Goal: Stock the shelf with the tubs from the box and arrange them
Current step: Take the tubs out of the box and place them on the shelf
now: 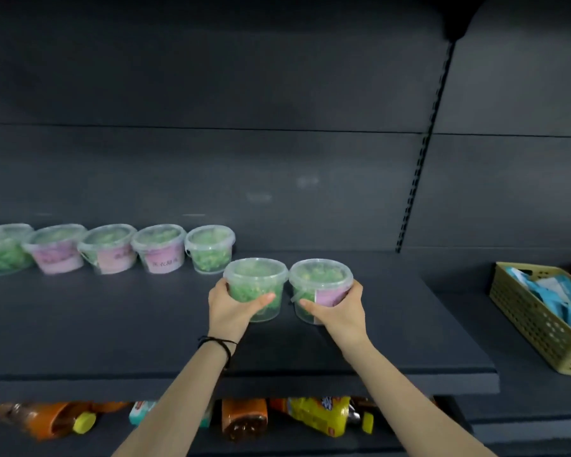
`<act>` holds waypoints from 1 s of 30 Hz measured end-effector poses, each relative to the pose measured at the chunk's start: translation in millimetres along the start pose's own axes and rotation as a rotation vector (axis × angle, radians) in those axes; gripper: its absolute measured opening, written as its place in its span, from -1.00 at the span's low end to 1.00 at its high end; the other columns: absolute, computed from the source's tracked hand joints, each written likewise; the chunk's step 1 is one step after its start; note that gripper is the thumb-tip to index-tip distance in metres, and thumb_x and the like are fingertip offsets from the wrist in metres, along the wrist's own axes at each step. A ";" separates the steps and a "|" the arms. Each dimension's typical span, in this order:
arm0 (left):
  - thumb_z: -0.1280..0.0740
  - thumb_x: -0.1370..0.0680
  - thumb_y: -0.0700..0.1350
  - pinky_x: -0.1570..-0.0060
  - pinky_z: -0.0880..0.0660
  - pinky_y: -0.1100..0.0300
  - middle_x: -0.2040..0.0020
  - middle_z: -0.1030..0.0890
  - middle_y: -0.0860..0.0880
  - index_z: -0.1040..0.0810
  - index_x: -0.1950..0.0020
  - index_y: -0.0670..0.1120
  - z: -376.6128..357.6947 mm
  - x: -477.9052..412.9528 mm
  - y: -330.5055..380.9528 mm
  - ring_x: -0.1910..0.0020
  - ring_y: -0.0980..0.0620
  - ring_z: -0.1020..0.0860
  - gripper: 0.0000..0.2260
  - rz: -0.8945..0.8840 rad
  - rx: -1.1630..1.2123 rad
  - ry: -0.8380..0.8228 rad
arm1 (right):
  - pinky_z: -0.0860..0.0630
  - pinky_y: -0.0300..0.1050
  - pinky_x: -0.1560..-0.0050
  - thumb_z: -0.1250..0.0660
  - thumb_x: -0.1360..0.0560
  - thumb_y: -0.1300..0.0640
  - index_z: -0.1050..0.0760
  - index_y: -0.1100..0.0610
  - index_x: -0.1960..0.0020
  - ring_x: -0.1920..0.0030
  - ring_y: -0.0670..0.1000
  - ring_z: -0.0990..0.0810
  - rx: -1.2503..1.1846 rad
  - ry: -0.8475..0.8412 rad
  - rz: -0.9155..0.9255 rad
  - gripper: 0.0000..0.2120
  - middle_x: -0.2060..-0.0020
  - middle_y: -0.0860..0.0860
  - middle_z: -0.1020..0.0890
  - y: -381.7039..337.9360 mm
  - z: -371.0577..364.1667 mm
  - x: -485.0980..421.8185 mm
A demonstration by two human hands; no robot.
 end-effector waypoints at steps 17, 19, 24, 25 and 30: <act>-0.61 -0.25 -0.13 -0.21 -0.42 0.09 -0.20 -0.47 0.06 -0.27 -0.33 -0.03 -49.2 -130.7 -34.9 -0.17 0.05 -0.45 -0.23 0.077 -0.053 0.153 | -0.53 -0.14 -0.03 -0.65 -0.18 0.05 -0.27 0.01 -0.30 -0.08 -0.05 -0.54 0.115 -0.015 -0.052 -0.18 -0.07 -0.11 -0.53 28.6 -47.3 -145.1; -0.61 -0.25 -0.14 -0.16 -0.42 0.10 -0.16 -0.46 0.06 -0.29 -0.28 -0.04 -52.2 -132.7 -34.6 -0.15 0.05 -0.45 -0.29 0.064 -0.069 0.166 | -0.53 -0.13 -0.02 -0.64 -0.18 0.03 -0.27 0.01 -0.31 -0.08 -0.04 -0.54 0.129 -0.002 -0.052 -0.18 -0.08 -0.10 -0.53 30.0 -49.5 -149.3; -0.61 -0.22 -0.05 -0.21 -0.44 0.03 -0.18 -0.53 0.03 -0.40 -0.29 -0.07 -50.6 -128.2 -28.1 -0.18 0.02 -0.49 -0.29 0.030 -0.126 0.160 | -0.54 -0.07 -0.07 -0.64 -0.18 0.02 -0.24 0.02 -0.33 -0.14 -0.02 -0.53 0.155 0.006 -0.050 -0.15 -0.13 -0.08 -0.52 28.7 -52.7 -151.4; -0.60 -0.19 0.03 -0.23 -0.45 -0.01 -0.19 -0.54 0.03 -0.43 -0.29 -0.06 -49.3 -125.6 -25.9 -0.20 0.01 -0.49 -0.27 0.028 -0.140 0.145 | -0.51 -0.11 -0.08 -0.63 -0.20 0.06 -0.24 0.04 -0.35 -0.16 -0.02 -0.52 0.149 -0.002 -0.051 -0.15 -0.14 -0.08 -0.51 27.9 -51.2 -149.6; -0.52 -0.30 0.10 -0.23 -0.41 0.08 -0.28 -0.50 -0.04 -0.44 -0.32 -0.10 -33.1 -89.3 -16.5 -0.26 -0.04 -0.46 -0.34 0.058 -0.167 0.085 | -0.40 -0.21 -0.15 -0.60 -0.28 0.12 -0.26 0.13 -0.42 -0.23 -0.04 -0.46 0.133 -0.002 -0.002 -0.18 -0.25 -0.02 -0.47 25.4 -29.0 -119.8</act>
Point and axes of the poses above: each hand's wrist, its own x-axis away from the middle knuckle, its own z-axis out of the back of the hand, y = z × x, the point moved 5 cm from there along -x, towards the middle knuckle
